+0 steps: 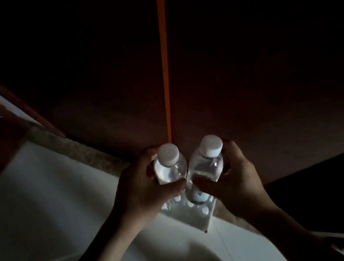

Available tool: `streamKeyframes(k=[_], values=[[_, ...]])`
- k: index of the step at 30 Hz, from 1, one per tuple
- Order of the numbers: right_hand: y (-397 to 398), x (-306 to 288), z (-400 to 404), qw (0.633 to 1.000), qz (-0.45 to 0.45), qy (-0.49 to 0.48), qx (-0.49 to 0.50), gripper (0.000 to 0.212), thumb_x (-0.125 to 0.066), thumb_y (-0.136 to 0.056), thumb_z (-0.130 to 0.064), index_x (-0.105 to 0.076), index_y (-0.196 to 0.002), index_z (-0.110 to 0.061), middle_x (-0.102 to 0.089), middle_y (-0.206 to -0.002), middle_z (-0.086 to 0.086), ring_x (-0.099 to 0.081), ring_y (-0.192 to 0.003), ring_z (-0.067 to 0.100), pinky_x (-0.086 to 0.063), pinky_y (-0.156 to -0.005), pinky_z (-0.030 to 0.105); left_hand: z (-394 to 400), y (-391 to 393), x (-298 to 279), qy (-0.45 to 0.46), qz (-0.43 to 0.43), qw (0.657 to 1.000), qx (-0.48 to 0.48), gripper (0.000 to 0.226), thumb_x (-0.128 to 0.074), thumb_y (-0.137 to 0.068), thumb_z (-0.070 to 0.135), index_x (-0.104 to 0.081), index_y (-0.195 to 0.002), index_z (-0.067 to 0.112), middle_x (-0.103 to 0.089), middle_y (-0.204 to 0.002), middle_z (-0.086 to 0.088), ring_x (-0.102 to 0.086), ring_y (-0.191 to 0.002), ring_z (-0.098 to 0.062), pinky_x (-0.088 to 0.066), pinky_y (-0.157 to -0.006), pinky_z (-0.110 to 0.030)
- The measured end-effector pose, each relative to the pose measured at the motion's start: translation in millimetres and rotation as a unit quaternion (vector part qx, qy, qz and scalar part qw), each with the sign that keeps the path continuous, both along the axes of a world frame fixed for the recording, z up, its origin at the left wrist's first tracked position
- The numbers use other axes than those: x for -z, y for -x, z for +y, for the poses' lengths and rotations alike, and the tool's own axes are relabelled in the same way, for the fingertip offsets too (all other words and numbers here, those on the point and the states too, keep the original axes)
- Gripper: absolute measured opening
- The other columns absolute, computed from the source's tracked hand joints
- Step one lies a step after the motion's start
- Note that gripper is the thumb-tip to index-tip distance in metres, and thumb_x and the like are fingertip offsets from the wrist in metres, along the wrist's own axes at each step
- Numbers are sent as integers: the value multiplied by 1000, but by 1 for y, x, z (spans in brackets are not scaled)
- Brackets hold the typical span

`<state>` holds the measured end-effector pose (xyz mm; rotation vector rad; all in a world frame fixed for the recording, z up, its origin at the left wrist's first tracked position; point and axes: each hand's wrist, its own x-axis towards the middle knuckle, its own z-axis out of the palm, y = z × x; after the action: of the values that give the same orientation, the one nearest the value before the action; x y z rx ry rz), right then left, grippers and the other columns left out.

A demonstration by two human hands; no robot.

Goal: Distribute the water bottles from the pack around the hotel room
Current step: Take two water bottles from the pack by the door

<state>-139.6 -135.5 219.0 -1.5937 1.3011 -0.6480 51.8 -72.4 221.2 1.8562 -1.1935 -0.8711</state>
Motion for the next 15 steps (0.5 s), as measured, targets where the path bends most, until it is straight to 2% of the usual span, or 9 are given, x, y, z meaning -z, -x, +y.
streamKeyframes(k=[1, 3, 5, 8, 10, 13, 15], values=[[0, -44, -5, 999, -30, 9, -11, 60, -90, -60, -26, -52, -103, -43, -71, -97, -19, -70, -86, 3, -61, -72, 42, -4, -3, -42, 14, 23, 1000, 2, 60, -88, -52, 41, -55, -100, 55, -68, -91, 35, -62, -90, 16, -48, -74, -7], [-2, -130, -13, 993, -105, 29, -36, 62, -88, -64, -14, -52, -110, -34, -72, -101, -9, -73, -91, 13, -61, -71, 45, -11, -8, -125, 49, 61, 997, -1, 65, -86, -48, 44, -61, -108, 47, -73, -101, 20, -68, -95, 3, -56, -83, -27], [-4, -215, -15, 982, -170, 55, -54, 59, -85, -64, -12, -52, -110, -29, -73, -101, -5, -74, -89, 17, -60, -68, 33, -14, -9, -207, 92, 95, 991, -7, 60, -86, -49, 38, -65, -105, 43, -76, -102, 7, -71, -97, -11, -57, -85, -43], [-11, -331, -14, 958, -261, 103, -62, 57, -81, -62, -15, -53, -110, -25, -73, -99, -6, -73, -87, 14, -57, -67, 25, -11, -3, -326, 162, 128, 978, -17, 51, -83, -51, 31, -68, -100, 36, -77, -99, 0, -73, -95, -17, -55, -82, -40], [-16, -398, -12, 938, -313, 136, -64, 54, -77, -64, -19, -52, -112, -23, -73, -98, -5, -72, -86, 12, -56, -69, 25, -7, 5, -396, 204, 140, 969, -27, 57, -81, -53, 32, -67, -108, 29, -77, -102, -2, -72, -99, -19, -54, -84, -40], [-21, -492, -3, 908, -370, 172, -92, 51, -71, -70, -22, -52, -117, -23, -70, -99, -3, -69, -85, 13, -55, -69, 26, 1, 23, -496, 270, 136, 953, -34, 54, -75, -60, 38, -64, -112, 37, -73, -112, -3, -68, -109, -21, -52, -91, -42], [-19, -547, 3, 893, -390, 189, -121, 47, -69, -76, -16, -51, -119, -26, -70, -98, -6, -68, -83, 10, -54, -68, 24, 11, 36, -554, 306, 118, 944, -38, 52, -69, -60, 46, -60, -111, 38, -68, -119, -4, -63, -116, -25, -49, -98, -47]])
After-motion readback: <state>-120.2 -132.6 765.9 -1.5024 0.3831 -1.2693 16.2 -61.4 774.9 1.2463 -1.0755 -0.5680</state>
